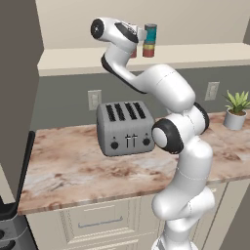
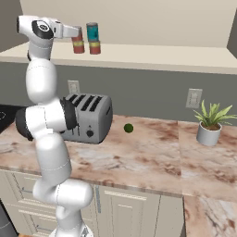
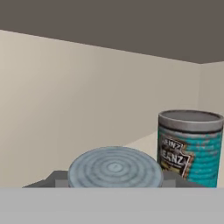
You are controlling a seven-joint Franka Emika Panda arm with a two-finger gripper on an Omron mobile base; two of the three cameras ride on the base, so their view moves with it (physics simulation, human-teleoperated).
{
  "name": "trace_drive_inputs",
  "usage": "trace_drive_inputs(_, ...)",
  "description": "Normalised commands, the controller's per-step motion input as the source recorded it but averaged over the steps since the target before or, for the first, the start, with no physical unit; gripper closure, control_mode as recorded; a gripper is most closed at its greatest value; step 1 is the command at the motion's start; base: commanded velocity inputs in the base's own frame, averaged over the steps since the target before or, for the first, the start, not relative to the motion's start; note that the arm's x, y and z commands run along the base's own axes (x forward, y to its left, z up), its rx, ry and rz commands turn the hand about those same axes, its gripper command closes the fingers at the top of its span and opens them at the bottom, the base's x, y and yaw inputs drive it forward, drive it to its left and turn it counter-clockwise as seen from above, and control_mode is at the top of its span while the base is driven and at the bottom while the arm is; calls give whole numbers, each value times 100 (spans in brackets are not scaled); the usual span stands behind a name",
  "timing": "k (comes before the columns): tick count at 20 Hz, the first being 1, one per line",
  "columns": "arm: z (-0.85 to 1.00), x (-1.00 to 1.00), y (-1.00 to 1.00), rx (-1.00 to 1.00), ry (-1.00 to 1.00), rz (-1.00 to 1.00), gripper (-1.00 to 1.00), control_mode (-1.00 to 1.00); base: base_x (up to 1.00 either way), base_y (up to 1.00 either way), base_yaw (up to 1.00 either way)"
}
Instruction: Stack two cans on top of the other two cans in the cabinet.
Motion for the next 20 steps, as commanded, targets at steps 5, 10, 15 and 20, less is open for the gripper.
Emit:
trace_drive_inputs(5,-1,3,0,0,0,0,100,-100,0,0,0)
trace_drive_inputs(10,0,5,0,0,0,0,100,-100,0,0,0)
trace_drive_inputs(15,0,11,0,0,0,0,100,-100,0,0,0)
trace_drive_inputs(20,0,11,0,0,0,0,100,-100,0,0,0)
